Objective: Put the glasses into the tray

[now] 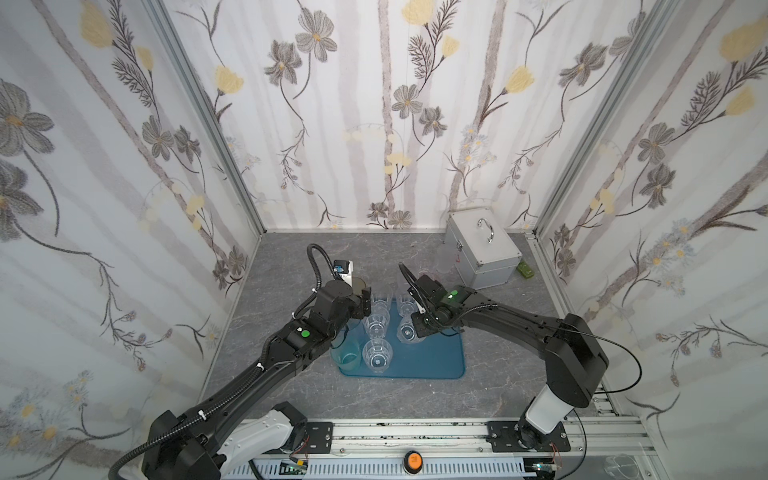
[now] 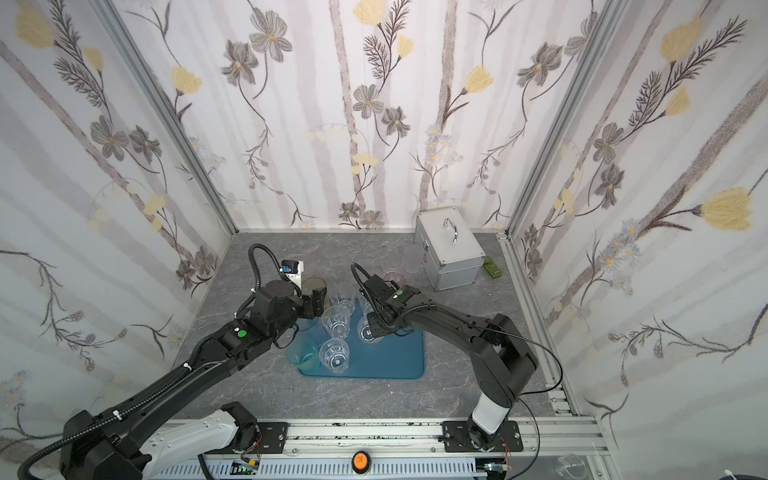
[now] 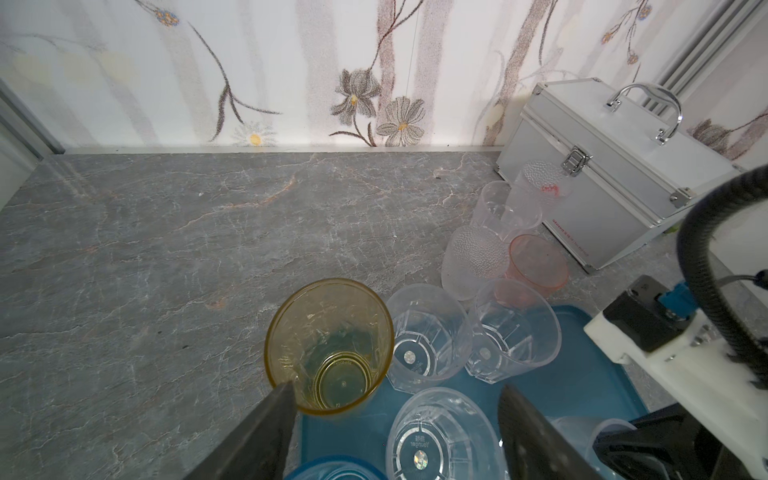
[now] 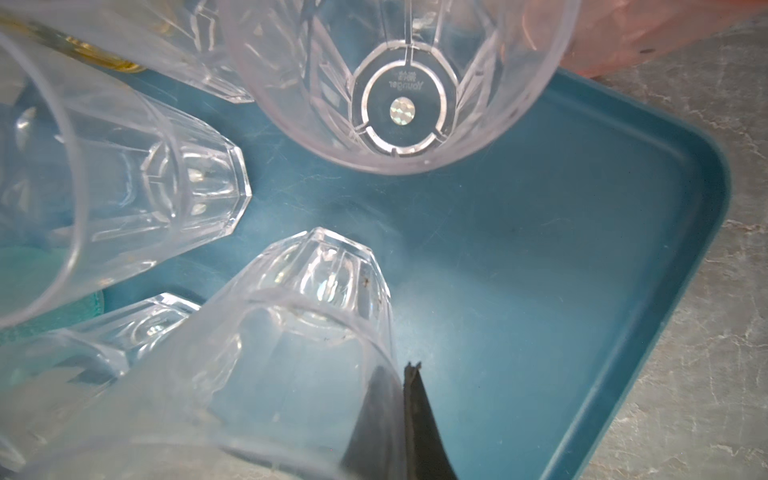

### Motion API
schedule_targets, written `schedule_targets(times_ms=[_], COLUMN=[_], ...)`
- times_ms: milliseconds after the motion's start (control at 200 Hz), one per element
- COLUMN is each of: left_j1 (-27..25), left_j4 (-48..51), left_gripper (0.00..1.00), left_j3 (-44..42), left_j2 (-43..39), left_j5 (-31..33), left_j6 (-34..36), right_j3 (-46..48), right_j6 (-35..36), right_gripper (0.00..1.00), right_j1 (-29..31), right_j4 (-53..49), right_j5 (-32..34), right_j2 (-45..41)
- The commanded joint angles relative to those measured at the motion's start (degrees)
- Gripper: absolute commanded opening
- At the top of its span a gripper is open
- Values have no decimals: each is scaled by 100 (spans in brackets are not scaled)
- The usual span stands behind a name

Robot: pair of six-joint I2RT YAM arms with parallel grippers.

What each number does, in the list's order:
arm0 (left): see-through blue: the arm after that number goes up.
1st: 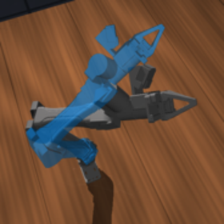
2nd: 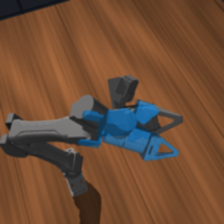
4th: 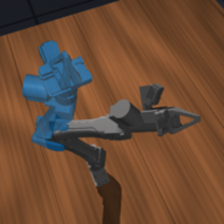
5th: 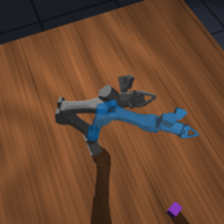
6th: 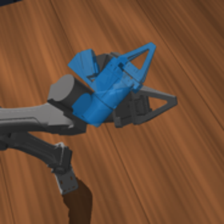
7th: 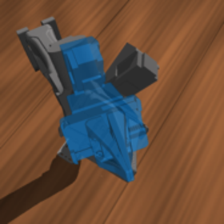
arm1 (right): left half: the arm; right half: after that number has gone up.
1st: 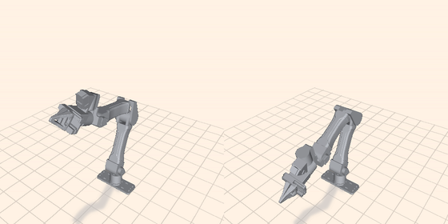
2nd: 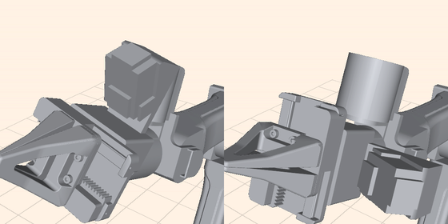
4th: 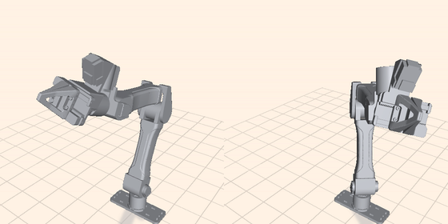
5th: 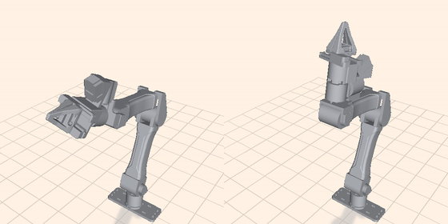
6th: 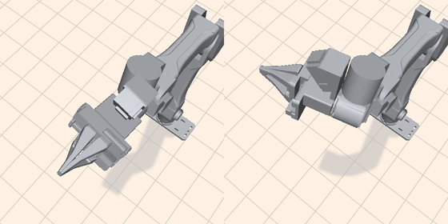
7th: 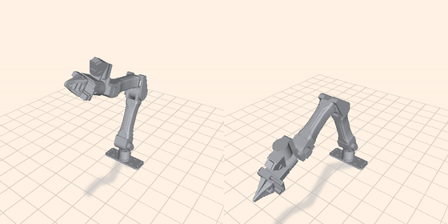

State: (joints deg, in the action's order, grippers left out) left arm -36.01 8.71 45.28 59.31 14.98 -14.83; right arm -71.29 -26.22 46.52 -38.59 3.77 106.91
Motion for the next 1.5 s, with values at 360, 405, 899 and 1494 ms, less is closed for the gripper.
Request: schedule_targets(times_ms=[360,405,899,1494], left_j1=[15,15,19,-1214], left_j4=[-414,-423,-506,-1616], left_gripper=[81,81,81,81], left_j3=[-100,-107,-124,508], left_j2=[134,134,222,1256], left_j5=[67,58,-4,487], left_j6=[-70,-94,-166,111], right_j3=[-225,-252,-336,-474], right_j6=[-94,-91,-140,-223], right_gripper=[17,19,12,38], right_j1=[-3,-3,-71,-1570], right_j4=[364,365,573,1187], right_j5=[300,308,317,-164], right_j2=[304,281,374,-1277])
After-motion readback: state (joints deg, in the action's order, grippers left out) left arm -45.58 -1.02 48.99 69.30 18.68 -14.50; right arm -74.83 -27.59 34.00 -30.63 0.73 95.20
